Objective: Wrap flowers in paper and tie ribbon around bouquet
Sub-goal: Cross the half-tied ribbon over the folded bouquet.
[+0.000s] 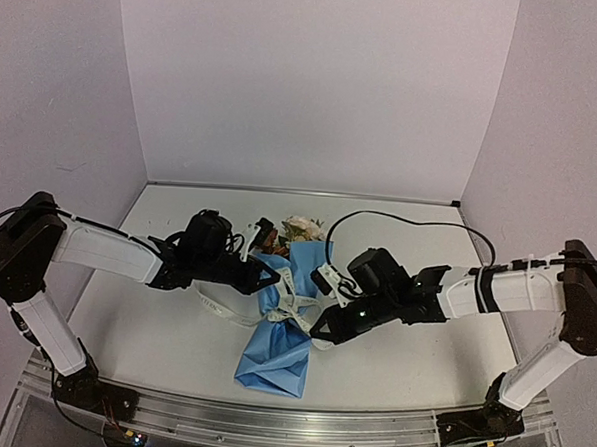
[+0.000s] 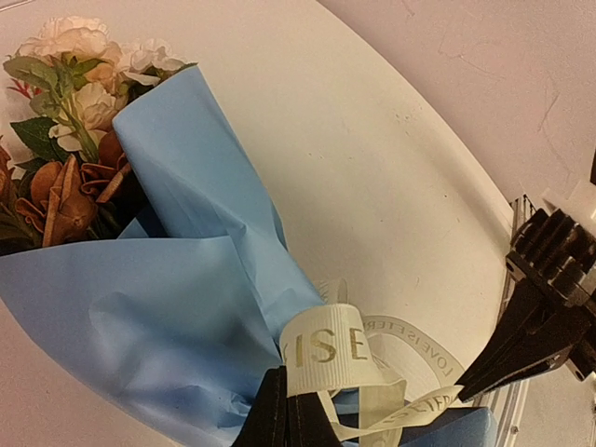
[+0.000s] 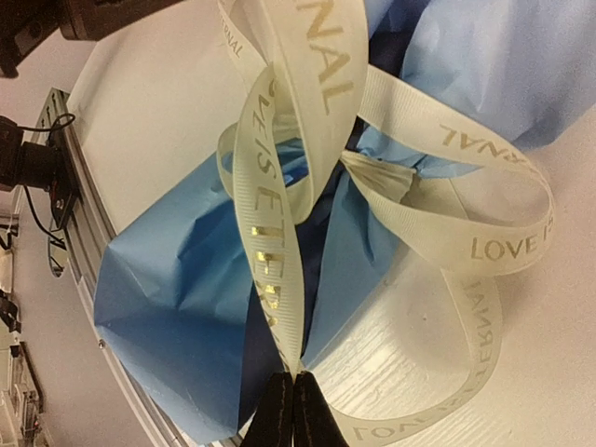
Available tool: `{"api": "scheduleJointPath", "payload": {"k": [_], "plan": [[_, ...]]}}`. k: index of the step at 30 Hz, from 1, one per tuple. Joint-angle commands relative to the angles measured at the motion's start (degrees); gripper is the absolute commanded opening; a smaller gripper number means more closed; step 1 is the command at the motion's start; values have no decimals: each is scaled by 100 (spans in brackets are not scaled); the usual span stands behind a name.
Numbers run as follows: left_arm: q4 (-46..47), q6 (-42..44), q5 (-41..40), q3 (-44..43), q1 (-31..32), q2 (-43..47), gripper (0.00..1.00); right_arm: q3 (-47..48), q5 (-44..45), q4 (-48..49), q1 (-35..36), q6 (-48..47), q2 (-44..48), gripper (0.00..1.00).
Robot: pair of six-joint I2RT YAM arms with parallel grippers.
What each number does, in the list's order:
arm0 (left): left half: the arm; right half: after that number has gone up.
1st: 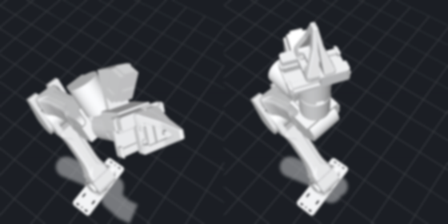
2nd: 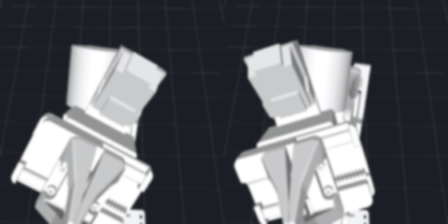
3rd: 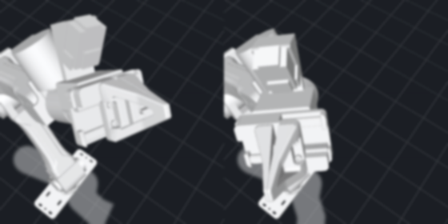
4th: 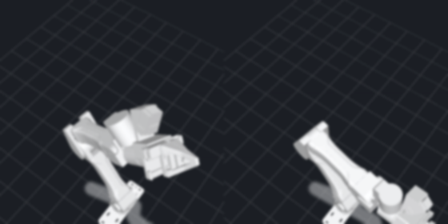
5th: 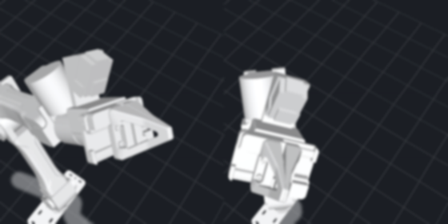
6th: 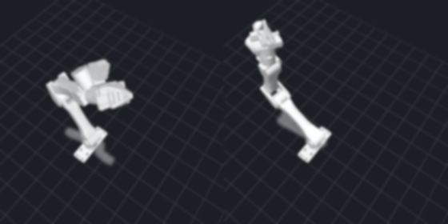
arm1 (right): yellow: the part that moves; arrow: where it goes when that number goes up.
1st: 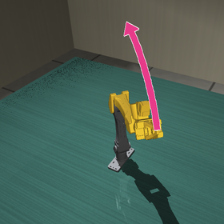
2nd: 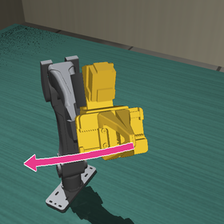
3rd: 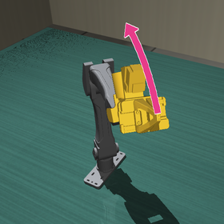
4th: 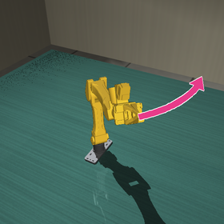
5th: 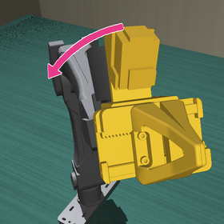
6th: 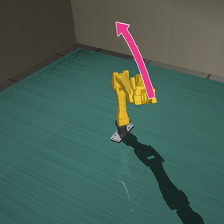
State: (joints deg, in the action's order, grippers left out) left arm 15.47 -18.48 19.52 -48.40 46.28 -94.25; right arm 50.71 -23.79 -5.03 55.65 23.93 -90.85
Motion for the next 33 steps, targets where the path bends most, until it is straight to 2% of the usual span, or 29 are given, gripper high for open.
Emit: {"api": "scheduleJointPath", "payload": {"k": [1,7,15,18,23,28,33], "plan": [[362,-112,-11,149,-88,331,0,12,151,-568,164,-159,511,0],[432,-148,53,360,-233,552,0,-69,528,-1618,311,-486,928,0],[579,-172,217,575,-312,752,0,650,1328,-3933,406,-1270,1446,0],[635,-209,278,639,-317,782,0,779,1497,-4382,405,-1497,1443,0],[626,-227,392,769,-317,973,0,760,1629,-4136,409,-1583,980,0],[462,-251,238,953,-321,1365,0,501,1511,-2803,407,-1297,553,0],[304,-376,35,1250,-321,1800,0,424,1506,-2023,420,-952,63,0]]}}
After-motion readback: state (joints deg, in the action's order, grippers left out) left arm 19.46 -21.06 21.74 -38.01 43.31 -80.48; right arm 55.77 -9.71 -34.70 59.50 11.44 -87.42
